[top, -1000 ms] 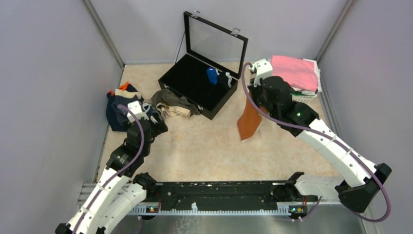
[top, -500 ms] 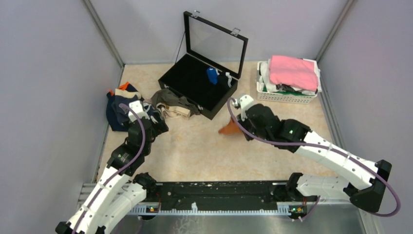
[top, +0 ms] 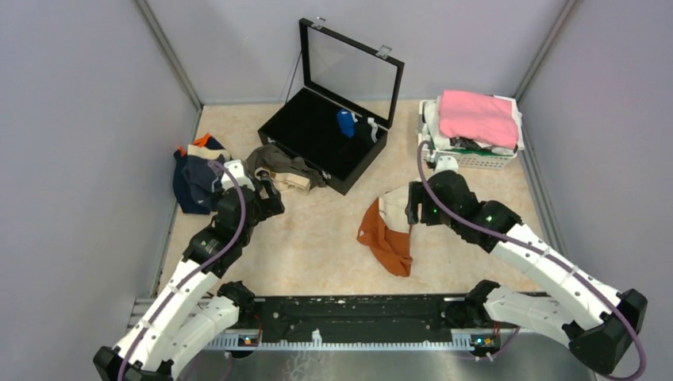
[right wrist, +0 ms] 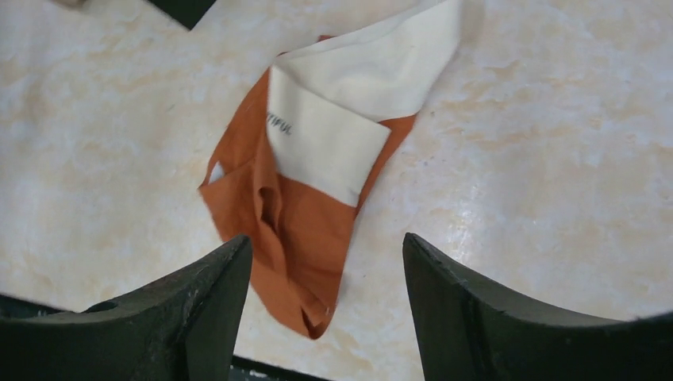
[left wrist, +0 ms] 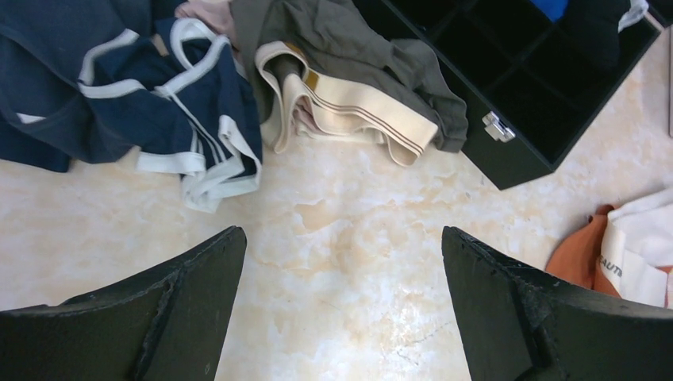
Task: Roll the underwear
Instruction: Place the underwear at the center of the board, then flatten out the underwear at the center of the board.
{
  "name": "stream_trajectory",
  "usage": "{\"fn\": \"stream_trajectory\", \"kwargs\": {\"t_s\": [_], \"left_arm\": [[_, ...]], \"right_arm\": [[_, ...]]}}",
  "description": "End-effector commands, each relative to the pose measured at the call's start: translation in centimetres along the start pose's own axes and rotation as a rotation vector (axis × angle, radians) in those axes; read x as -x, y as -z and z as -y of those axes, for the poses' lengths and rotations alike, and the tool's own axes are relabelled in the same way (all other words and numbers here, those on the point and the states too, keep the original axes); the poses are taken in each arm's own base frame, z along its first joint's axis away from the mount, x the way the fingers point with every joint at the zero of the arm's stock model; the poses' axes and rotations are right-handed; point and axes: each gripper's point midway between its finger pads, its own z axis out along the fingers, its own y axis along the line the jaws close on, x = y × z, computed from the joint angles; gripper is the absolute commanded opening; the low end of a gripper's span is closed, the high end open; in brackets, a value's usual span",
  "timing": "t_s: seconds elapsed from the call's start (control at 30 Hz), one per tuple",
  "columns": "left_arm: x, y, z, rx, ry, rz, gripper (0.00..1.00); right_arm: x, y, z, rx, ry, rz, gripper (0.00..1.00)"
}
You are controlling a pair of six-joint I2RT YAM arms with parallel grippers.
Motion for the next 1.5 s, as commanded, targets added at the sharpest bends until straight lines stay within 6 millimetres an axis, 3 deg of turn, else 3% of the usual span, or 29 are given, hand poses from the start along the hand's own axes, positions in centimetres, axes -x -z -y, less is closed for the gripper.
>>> {"fn": "stream_trajectory", "kwargs": {"t_s": [0.0,0.17,0.33,0.5,0.7,1.07,1.17,1.23,1.4,1.47], "left_arm": [[0.4,-0.7,2.5,-0.093,0.048,-0.006,0.99],[-0.2,-1.0,2.9,-0.12,0.043,-0.014,0.99],[-0.7,-1.2,3.5,-0.148,0.04,-0.031,0.99],[-1.4,-1.4,4.4,-0.187,0.055,-0.063,0.99],[-2.3,-1.7,4.6,-0.202,0.065,-0.079,0.99],[-3.0,-1.6,4.9,-0.225,0.053,-0.105,0.99],[-3.5,-1.7,5.1,-0.237,0.054,-0.123,0.99],[-3.7,-1.7,5.2,-0.243,0.056,-0.127,0.99],[-4.4,-2.0,5.7,-0.27,0.061,-0.142,0.99],[-4.7,-2.2,6.3,-0.296,0.06,-0.157,0.99]], "right_arm": [[1.8,-2.8,2.5,-0.045,-0.194,0.065,0.69],[1.0,-5.9,5.4,-0.059,-0.373,0.056,0.7],[-0.1,-8.9,6.0,-0.019,-0.436,0.017,0.7],[1.6,-10.0,2.2,0.197,-0.359,-0.01,0.56],[1.7,-11.1,-1.6,0.21,-0.22,-0.076,0.57],[0.4,-16.0,-4.1,0.151,-0.117,-0.185,0.54],[-0.2,-17.1,-3.2,0.063,-0.074,-0.194,0.45],[-0.4,-17.2,-2.0,-0.002,-0.063,-0.182,0.34],[0.1,-15.1,0.2,-0.088,-0.085,-0.091,0.0],[0.3,-13.8,0.9,-0.108,-0.103,-0.059,0.0]]}}
